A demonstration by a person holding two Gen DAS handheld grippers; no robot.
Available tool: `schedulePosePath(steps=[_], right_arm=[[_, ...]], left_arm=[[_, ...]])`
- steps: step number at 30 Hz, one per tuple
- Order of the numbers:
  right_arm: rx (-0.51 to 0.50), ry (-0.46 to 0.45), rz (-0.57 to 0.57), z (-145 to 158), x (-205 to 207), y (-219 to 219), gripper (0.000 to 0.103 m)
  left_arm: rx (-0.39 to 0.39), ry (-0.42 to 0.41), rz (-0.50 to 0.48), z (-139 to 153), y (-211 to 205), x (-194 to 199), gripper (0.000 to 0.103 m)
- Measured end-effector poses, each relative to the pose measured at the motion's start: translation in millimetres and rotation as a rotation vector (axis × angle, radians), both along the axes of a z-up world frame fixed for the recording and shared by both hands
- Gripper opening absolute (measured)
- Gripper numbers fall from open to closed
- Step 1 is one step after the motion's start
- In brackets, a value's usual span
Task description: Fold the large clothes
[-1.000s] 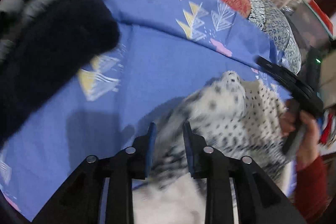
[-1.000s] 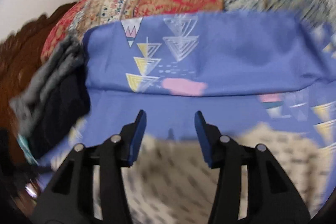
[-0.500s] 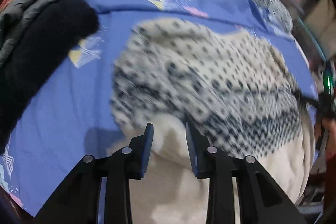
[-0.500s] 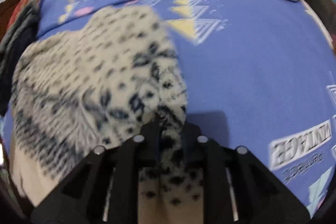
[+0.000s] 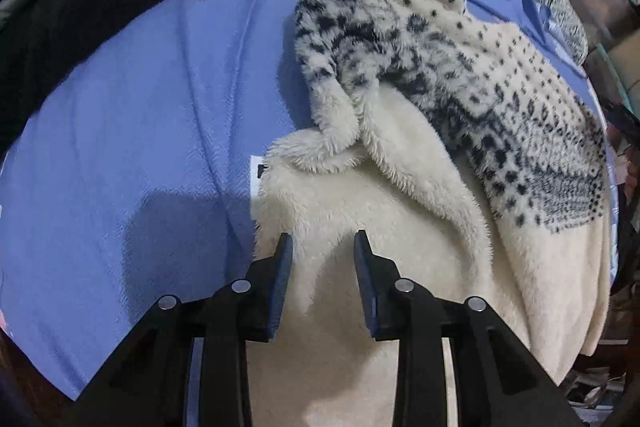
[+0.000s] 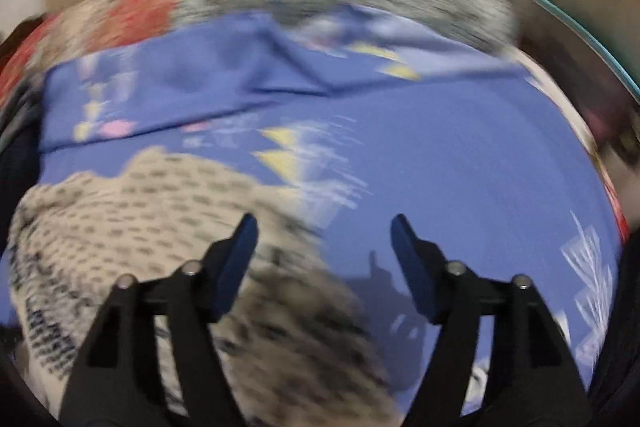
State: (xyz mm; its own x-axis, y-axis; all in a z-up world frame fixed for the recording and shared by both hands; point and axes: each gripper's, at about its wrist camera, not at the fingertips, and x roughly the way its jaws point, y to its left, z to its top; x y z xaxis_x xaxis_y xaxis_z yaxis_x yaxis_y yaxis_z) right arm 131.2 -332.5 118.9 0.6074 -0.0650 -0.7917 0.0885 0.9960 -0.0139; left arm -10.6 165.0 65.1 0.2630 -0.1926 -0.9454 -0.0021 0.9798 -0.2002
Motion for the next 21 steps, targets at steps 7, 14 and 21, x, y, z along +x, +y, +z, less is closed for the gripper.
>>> schedulePosePath(steps=[7, 14, 21], right_arm=[[0.028, 0.179, 0.127, -54, 107, 66, 0.071], [-0.007, 0.149, 0.073, -68, 115, 72, 0.010], [-0.273, 0.049, 0.003, -53, 96, 108, 0.054]], left_arm=[[0.016, -0.072, 0.010, 25, 8, -13, 0.054], [0.016, -0.054, 0.005, 20, 11, -13, 0.054], [0.007, -0.083, 0.047, 30, 27, -16, 0.054]])
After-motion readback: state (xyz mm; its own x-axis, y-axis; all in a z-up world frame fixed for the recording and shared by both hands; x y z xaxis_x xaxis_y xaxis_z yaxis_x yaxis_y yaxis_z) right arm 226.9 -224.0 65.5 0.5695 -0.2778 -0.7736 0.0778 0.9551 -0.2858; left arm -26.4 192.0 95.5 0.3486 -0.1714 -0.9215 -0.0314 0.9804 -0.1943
